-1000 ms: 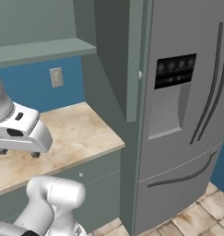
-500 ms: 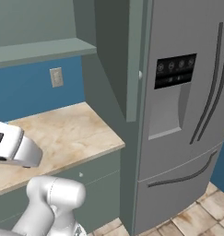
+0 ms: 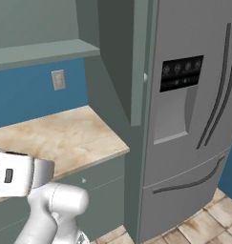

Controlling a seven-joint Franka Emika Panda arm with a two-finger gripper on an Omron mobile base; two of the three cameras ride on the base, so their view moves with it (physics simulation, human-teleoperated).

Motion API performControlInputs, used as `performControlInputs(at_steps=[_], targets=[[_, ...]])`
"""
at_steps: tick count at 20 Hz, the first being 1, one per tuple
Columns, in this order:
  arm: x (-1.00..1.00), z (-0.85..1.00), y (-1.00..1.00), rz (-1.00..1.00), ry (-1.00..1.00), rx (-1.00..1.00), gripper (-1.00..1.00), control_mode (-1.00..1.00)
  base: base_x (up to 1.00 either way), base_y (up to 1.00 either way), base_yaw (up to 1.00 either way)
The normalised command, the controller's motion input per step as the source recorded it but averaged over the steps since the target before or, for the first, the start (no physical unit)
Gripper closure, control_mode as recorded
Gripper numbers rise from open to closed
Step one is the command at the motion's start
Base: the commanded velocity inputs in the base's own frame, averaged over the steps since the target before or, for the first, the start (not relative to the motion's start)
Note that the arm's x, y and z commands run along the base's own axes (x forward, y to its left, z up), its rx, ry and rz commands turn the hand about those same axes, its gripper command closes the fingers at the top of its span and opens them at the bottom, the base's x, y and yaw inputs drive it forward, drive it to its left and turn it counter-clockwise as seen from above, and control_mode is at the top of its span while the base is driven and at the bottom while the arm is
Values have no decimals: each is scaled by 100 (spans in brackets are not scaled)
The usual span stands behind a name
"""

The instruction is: Close all open cabinet doors.

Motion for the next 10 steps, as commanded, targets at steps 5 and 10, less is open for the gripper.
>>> performControlInputs(at_steps=[5, 10], targets=[[2, 12, -32, 4, -40, 10, -100, -100, 0, 0, 0], [0, 2, -15, 2, -48, 4, -100, -100, 0, 0, 0]])
